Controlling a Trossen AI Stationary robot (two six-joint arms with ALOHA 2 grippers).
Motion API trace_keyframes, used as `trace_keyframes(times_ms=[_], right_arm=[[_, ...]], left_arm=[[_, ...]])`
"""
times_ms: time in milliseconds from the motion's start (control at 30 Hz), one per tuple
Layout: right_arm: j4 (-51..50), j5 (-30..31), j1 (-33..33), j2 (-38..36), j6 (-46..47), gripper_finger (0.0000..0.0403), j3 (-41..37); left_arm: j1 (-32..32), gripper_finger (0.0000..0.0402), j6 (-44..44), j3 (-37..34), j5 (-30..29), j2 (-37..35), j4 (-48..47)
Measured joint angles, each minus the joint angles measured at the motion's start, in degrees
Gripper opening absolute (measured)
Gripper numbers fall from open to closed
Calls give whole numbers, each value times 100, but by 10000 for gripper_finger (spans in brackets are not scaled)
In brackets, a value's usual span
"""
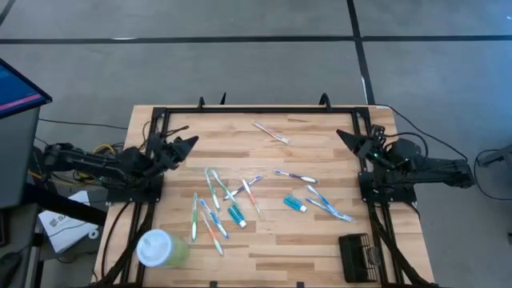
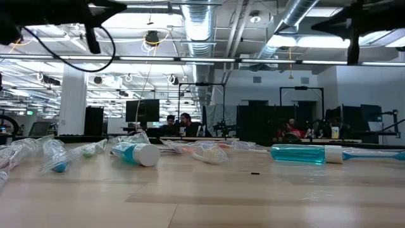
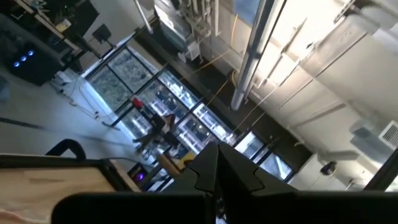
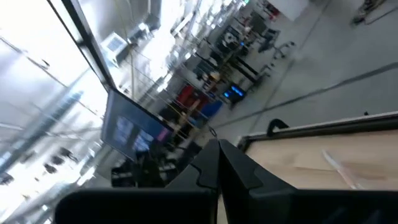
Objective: Pick & Place toothbrushing station
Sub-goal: Put the right blue mouthwash bottle into the black organizer
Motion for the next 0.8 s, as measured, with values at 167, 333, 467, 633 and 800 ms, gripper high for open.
trace_keyframes(times_ms=[167,333,467,633,800], right_arm=[[-394,-311,6,618,-77,0,508],[-572,-679,11,1146,-299,0,954],[-716,-968,17,1439,-316,0,1235],[-1064,-1189,50,1634,-285,0,1529],[-1573,-1208,212,1745,-82,0,1807]], left_arm=[[2,2,4,499,7,595,29],[4,2,361,1091,7,980,38],[4,2,647,1493,-129,1141,41],[4,2,700,1800,-307,1168,117],[4,2,821,2106,15,1160,500]])
